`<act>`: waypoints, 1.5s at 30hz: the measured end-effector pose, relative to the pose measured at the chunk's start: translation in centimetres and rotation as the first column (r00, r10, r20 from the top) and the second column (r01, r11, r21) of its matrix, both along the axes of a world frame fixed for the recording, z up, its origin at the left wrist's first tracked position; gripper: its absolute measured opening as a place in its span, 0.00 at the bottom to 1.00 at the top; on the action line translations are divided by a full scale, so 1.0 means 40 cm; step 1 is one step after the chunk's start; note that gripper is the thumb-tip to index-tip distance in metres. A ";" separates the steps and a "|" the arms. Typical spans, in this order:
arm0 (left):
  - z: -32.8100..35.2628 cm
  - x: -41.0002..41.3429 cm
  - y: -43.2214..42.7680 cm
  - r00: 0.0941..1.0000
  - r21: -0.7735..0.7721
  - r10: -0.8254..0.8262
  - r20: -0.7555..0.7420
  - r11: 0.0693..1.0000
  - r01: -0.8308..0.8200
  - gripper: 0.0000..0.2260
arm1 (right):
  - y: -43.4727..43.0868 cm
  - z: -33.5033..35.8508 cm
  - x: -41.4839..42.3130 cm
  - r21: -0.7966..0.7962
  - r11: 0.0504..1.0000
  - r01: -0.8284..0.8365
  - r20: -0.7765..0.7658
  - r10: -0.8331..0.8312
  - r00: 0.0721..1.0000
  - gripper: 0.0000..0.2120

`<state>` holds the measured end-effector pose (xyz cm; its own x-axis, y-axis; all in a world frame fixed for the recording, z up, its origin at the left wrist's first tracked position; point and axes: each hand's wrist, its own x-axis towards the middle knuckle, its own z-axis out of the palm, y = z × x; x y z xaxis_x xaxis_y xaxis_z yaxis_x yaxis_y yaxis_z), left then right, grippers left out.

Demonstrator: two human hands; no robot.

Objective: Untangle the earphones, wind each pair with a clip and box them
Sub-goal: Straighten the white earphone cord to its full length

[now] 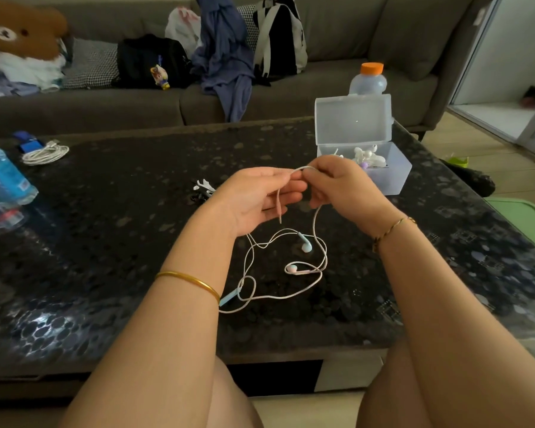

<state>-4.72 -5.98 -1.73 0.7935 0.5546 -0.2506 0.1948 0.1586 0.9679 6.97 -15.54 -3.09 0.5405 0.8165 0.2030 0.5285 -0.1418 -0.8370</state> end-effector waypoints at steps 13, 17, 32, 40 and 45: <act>0.001 0.000 -0.007 0.985 -0.160 -0.169 0.037 0.972 0.173 0.10 | 0.023 -0.029 0.012 0.144 0.989 0.018 -0.304 0.027 0.952 0.12; 0.004 0.011 -0.011 0.989 -0.232 -0.063 0.131 0.968 0.093 0.10 | 0.014 -0.034 0.012 0.074 0.996 -0.059 -0.429 0.085 0.899 0.11; -0.029 0.054 -0.030 0.782 -0.158 0.538 0.314 0.842 -0.516 0.14 | 0.000 -0.008 -0.032 -0.292 0.900 -0.324 -0.285 0.242 0.927 0.12; -0.054 0.050 -0.011 0.962 0.500 0.215 0.167 0.823 -0.270 0.08 | -0.008 0.009 0.010 -0.113 0.992 0.061 0.288 -0.026 0.957 0.11; -0.040 0.056 -0.022 0.997 0.480 0.063 0.036 0.874 -0.072 0.10 | -0.001 -0.015 0.026 0.034 0.981 0.190 0.371 -0.189 0.909 0.09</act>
